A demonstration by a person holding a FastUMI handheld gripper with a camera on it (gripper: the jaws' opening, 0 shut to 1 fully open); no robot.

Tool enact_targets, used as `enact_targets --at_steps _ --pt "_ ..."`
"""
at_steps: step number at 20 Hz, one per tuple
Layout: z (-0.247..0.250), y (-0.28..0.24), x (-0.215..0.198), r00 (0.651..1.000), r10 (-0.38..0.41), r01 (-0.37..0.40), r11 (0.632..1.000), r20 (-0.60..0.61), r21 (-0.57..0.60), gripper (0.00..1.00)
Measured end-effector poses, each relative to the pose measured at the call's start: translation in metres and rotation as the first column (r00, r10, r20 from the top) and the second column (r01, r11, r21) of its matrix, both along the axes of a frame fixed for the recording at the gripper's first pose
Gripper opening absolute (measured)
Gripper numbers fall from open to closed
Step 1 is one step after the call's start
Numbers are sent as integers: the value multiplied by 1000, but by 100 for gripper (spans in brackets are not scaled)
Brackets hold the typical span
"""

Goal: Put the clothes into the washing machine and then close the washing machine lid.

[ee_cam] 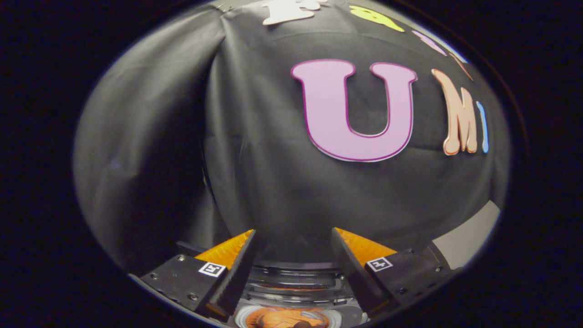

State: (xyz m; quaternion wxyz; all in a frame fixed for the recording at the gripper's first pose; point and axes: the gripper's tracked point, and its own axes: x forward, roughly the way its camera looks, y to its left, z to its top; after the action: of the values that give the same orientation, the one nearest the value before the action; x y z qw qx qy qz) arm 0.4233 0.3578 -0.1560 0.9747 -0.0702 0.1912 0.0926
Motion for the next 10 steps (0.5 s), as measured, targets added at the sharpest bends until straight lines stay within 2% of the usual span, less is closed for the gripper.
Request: enact_targets --at_steps 2,5,7,10 --pt "-14 -5 5 1000 -27 26 999 -12 -26 97" --pt "-30 -7 0 991 -62 66 997 -117 34 96" --pt "-28 -7 2 990 -99 106 992 -97 65 96" --pt "-25 -6 1 993 -88 91 995 -81 39 96"
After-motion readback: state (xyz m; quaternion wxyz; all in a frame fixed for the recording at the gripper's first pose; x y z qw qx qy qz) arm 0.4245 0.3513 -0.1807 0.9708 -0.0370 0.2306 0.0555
